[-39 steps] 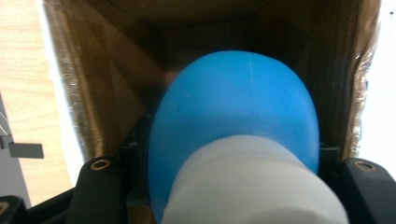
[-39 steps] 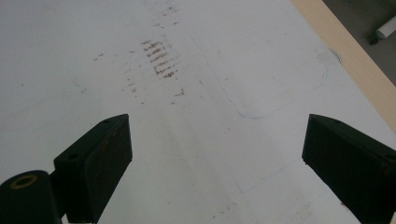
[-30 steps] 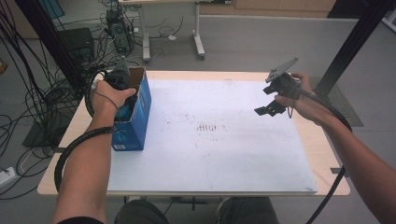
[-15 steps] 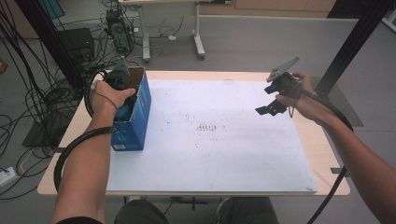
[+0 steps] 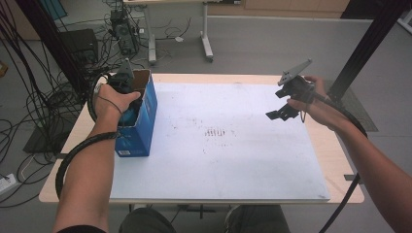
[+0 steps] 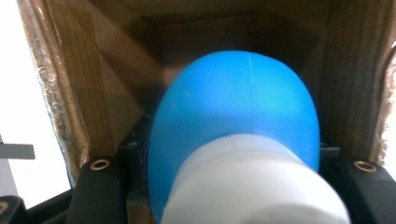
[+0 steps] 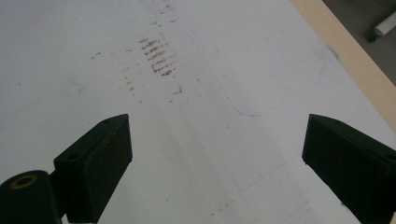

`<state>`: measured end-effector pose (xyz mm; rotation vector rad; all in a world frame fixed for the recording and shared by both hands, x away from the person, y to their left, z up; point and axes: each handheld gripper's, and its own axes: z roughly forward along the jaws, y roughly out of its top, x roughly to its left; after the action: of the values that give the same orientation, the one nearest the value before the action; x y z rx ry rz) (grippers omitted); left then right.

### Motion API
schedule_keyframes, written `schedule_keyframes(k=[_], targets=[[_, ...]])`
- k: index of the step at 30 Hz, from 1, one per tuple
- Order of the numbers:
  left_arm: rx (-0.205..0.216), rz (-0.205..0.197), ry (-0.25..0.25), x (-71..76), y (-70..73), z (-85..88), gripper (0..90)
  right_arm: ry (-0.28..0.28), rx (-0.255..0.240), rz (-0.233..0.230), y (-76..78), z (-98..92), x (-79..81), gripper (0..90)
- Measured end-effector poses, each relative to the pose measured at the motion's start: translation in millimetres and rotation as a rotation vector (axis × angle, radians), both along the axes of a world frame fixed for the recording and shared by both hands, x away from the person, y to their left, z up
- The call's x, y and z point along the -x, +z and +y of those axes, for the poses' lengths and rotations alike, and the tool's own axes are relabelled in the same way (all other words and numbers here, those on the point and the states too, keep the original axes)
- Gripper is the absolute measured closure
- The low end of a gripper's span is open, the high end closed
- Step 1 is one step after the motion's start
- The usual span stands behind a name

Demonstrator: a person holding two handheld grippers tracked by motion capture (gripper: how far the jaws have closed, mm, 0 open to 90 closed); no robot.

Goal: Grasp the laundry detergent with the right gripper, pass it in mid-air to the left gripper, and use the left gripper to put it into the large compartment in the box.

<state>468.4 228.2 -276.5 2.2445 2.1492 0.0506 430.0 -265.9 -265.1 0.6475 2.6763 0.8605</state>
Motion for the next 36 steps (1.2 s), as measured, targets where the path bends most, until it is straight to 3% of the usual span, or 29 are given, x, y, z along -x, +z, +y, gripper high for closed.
schedule_keyframes(k=[36], targets=[[0.001, -0.002, -0.006, -0.6, -0.2, 0.4, 37.1, -0.003, 0.005, -0.009, 4.8, -1.2, 0.1, 8.4]])
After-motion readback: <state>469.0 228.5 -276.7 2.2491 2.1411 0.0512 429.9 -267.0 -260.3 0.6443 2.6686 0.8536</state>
